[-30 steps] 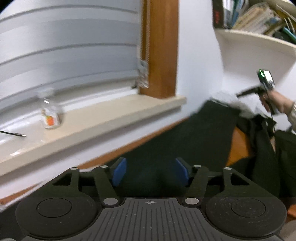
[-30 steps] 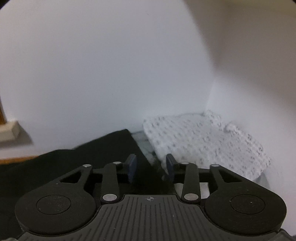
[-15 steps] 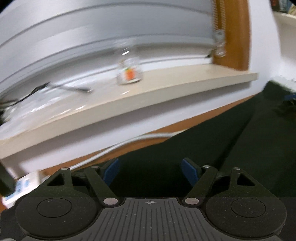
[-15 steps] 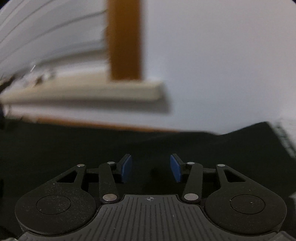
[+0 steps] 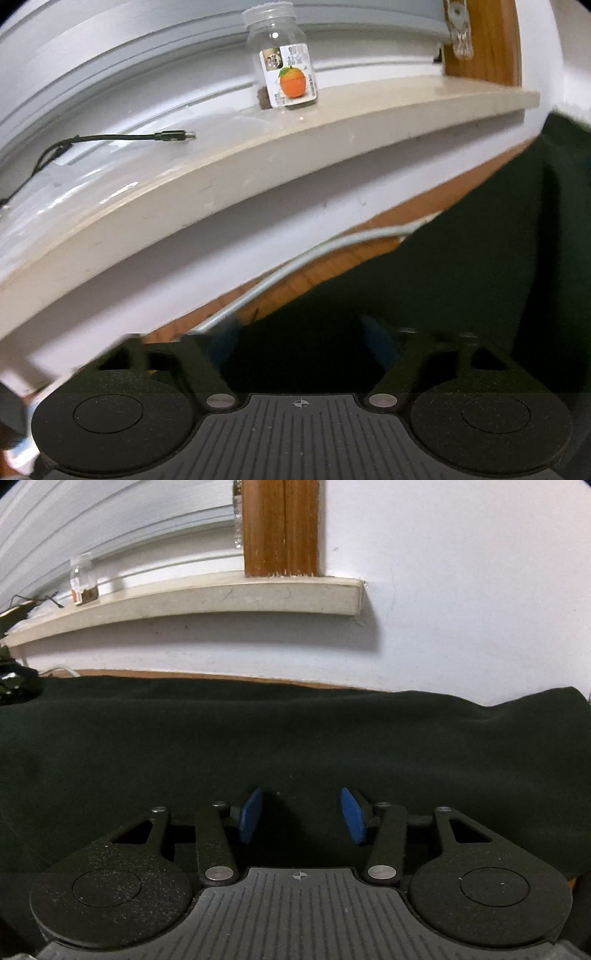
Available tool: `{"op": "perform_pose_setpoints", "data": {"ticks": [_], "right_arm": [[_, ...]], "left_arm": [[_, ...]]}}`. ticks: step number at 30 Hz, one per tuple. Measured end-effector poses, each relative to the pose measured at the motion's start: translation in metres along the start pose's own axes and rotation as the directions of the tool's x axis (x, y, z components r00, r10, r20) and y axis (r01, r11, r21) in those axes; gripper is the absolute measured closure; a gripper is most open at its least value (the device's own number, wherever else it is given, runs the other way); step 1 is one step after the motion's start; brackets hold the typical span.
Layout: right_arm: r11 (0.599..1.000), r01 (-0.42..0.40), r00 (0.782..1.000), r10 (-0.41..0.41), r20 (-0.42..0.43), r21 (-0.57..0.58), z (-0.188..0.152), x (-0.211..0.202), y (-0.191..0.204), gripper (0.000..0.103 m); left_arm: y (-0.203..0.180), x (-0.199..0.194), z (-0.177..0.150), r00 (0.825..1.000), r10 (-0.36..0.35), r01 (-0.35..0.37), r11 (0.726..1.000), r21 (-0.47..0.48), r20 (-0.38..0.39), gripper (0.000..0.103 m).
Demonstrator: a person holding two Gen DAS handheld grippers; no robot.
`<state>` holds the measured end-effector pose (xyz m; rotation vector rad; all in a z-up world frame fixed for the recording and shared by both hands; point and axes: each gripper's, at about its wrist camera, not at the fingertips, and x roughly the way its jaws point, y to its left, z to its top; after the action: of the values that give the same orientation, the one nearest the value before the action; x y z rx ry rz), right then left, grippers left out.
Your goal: Fold clothes
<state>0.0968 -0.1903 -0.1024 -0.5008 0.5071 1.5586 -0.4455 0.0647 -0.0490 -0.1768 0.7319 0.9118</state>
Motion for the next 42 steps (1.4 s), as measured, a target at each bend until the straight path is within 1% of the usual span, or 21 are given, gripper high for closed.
{"op": "perform_pose_setpoints", "data": {"ticks": [1, 2, 4, 6, 12, 13, 15, 16, 17, 19, 21, 24, 26, 28, 32, 33, 34, 35, 40, 41, 42], "right_arm": [[1.0, 0.002, 1.0, -0.002, 0.001, -0.003, 0.0, 0.0, 0.001, 0.054], [1.0, 0.003, 1.0, -0.003, 0.001, -0.005, 0.0, 0.0, 0.001, 0.054], [1.0, 0.005, 1.0, -0.005, 0.003, -0.008, -0.001, -0.001, 0.001, 0.053], [1.0, 0.008, 1.0, -0.008, 0.006, -0.008, -0.003, -0.002, 0.0, 0.053], [1.0, 0.021, 1.0, -0.021, 0.01, -0.015, -0.004, 0.0, 0.003, 0.053], [1.0, 0.024, 1.0, -0.024, 0.01, -0.016, -0.004, 0.001, 0.003, 0.053], [1.0, 0.027, 1.0, -0.027, 0.011, -0.013, -0.004, 0.0, 0.003, 0.049], [1.0, 0.029, 1.0, -0.028, 0.011, -0.011, -0.004, 0.0, 0.002, 0.048], [1.0, 0.03, 1.0, -0.03, 0.01, -0.01, -0.004, 0.0, 0.002, 0.046], [1.0, 0.03, 1.0, -0.03, 0.002, -0.006, -0.004, 0.002, 0.001, 0.039], [1.0, 0.028, 1.0, -0.028, -0.01, 0.0, -0.003, 0.004, 0.0, 0.031], [1.0, 0.021, 1.0, -0.021, -0.018, 0.018, -0.003, 0.005, -0.002, 0.028], [1.0, 0.016, 1.0, -0.016, -0.02, 0.023, -0.003, 0.006, -0.003, 0.026], [1.0, 0.02, 1.0, -0.019, -0.022, 0.018, -0.003, 0.006, -0.001, 0.025], [1.0, 0.016, 1.0, -0.016, -0.022, 0.022, -0.004, 0.006, -0.002, 0.023], [1.0, 0.016, 1.0, -0.016, -0.023, 0.022, -0.004, 0.006, -0.002, 0.023], [1.0, 0.017, 1.0, -0.016, -0.023, 0.02, -0.004, 0.007, -0.001, 0.023], [1.0, 0.017, 1.0, -0.017, -0.023, 0.019, -0.004, 0.007, -0.001, 0.022], [0.999, 0.038, 0.999, -0.038, -0.007, 0.029, -0.004, 0.003, -0.002, 0.023], [0.998, 0.049, 0.999, -0.049, 0.01, 0.039, -0.004, -0.002, -0.004, 0.029], [0.997, 0.062, 0.997, -0.064, 0.038, 0.05, -0.004, -0.013, -0.007, 0.038]], "left_arm": [[0.0, 0.002, 0.001, 1.0, 0.016, -0.016, 1.0, -0.011, 0.002, 0.088], [0.0, 0.005, 0.001, 0.999, 0.035, -0.035, 0.999, -0.017, 0.003, 0.098], [-0.007, 0.006, 0.002, 0.996, 0.087, -0.087, 0.996, 0.007, 0.016, 0.099], [-0.008, 0.003, 0.003, 0.993, 0.117, -0.116, 0.993, -0.012, 0.027, 0.099], [-0.017, -0.024, 0.011, 0.984, 0.16, -0.156, 0.986, -0.06, 0.078, 0.099], [-0.023, -0.031, 0.012, 0.983, 0.163, -0.158, 0.986, -0.059, 0.086, 0.097], [-0.036, -0.043, 0.015, 0.982, 0.145, -0.139, 0.989, -0.058, 0.118, 0.07], [-0.043, -0.049, 0.016, 0.982, 0.134, -0.127, 0.99, -0.059, 0.135, 0.037], [-0.05, -0.054, 0.018, 0.981, 0.124, -0.116, 0.991, -0.061, 0.151, 0.021], [-0.065, -0.063, 0.02, 0.98, 0.097, -0.085, 0.994, -0.072, 0.176, 0.021], [-0.08, -0.067, 0.023, 0.98, 0.05, -0.034, 0.995, -0.089, 0.192, 0.02], [-0.105, -0.072, 0.025, 0.975, -0.015, 0.036, 0.995, -0.093, 0.221, 0.015], [-0.122, -0.07, 0.025, 0.97, -0.049, 0.067, 0.995, -0.068, 0.237, 0.002], [-0.135, -0.064, 0.02, 0.968, -0.074, 0.088, 0.995, -0.05, 0.241, 0.001], [-0.146, -0.037, 0.003, 0.976, -0.081, 0.093, 0.994, -0.054, 0.203, 0.002], [-0.149, -0.031, 0.004, 0.985, -0.063, 0.073, 0.996, -0.055, 0.163, 0.003], [-0.151, -0.033, 0.004, 0.984, -0.04, 0.05, 0.997, -0.058, 0.171, 0.0], [-0.151, -0.035, 0.003, 0.982, -0.038, 0.049, 0.997, -0.057, 0.184, 0.0], [-0.152, -0.034, 0.004, 0.983, -0.041, 0.051, 0.997, -0.049, 0.179, 0.0], [-0.152, -0.033, 0.004, 0.983, -0.041, 0.051, 0.998, -0.048, 0.179, 0.0], [-0.152, -0.033, 0.004, 0.983, -0.041, 0.05, 0.998, -0.047, 0.178, 0.0]]}}
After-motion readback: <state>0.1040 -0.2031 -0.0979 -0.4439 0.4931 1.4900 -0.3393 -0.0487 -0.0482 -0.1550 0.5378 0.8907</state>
